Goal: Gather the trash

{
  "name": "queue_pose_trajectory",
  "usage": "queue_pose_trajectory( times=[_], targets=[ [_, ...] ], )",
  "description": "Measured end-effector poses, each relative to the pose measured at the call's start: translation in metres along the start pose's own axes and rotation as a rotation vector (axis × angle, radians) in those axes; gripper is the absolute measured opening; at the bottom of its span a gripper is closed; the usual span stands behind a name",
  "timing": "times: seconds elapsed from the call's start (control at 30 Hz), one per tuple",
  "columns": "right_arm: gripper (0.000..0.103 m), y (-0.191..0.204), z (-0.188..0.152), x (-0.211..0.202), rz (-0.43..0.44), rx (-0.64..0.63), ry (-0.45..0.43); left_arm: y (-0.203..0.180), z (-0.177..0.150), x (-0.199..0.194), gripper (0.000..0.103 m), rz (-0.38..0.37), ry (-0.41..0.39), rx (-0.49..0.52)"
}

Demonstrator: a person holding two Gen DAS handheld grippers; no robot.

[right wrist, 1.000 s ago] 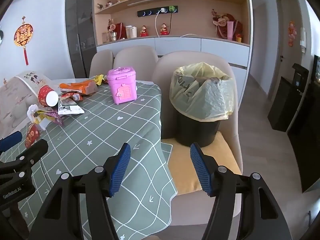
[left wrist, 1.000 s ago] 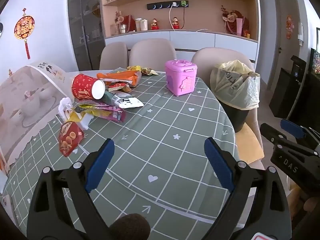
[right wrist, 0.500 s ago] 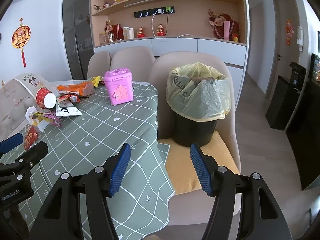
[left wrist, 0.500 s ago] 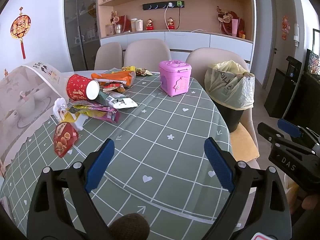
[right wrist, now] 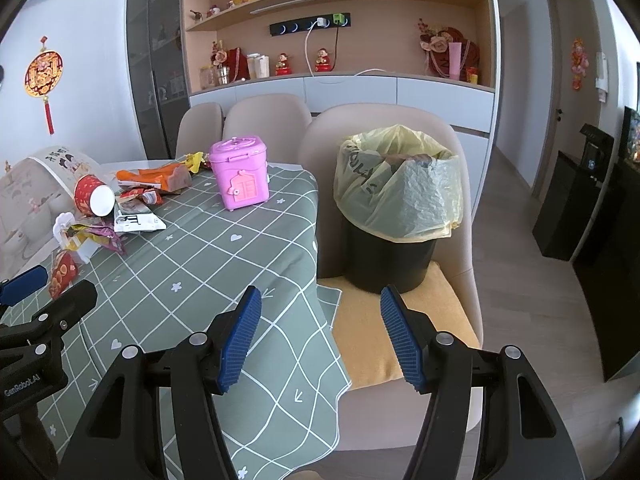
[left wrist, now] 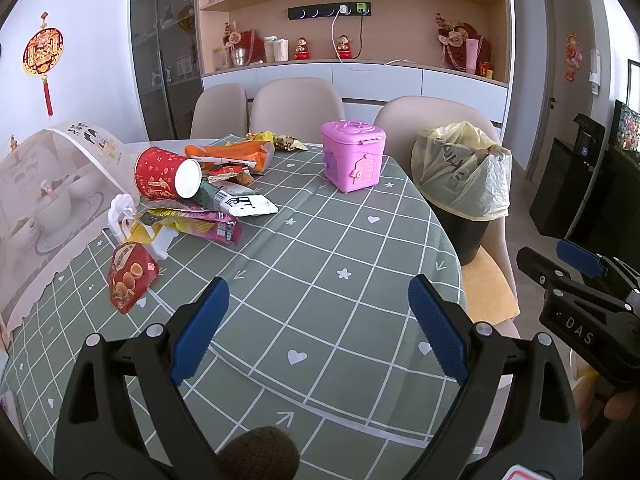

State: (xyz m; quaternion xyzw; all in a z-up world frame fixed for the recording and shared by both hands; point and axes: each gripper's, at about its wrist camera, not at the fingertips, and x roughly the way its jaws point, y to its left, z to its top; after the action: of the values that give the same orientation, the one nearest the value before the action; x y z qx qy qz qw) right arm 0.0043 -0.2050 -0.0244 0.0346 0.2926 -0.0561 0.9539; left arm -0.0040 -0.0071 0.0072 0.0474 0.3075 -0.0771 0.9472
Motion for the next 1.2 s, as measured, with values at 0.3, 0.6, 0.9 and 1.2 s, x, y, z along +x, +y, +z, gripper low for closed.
queue_pose_trajectory(
  times=[0.3,0.6,0.9,1.2],
  targets=[
    [0.059,-0.0006,0.0002,0.0007,0.0,0.001,0.0,0.0052,-0.0011,0.0017,0.087,0.0,0.001,0.001],
    [0.059,-0.0009,0.0008,-0.0009,-0.001,0.002,-0.002,0.0058,-0.0013,0.0018,0.087,-0.002,0.0,0.003],
    [0.059,-0.0017,0.0012,-0.0001,0.0,0.004,0.0,0.0056,-0.0014,0.0015,0.087,-0.001,0.003,0.0],
    [0.059,-0.0027,0.0016,0.0006,0.001,0.006,0.001,0.0082,-0.0028,0.0027,0.087,-0.001,0.004,-0.003]
  ],
)
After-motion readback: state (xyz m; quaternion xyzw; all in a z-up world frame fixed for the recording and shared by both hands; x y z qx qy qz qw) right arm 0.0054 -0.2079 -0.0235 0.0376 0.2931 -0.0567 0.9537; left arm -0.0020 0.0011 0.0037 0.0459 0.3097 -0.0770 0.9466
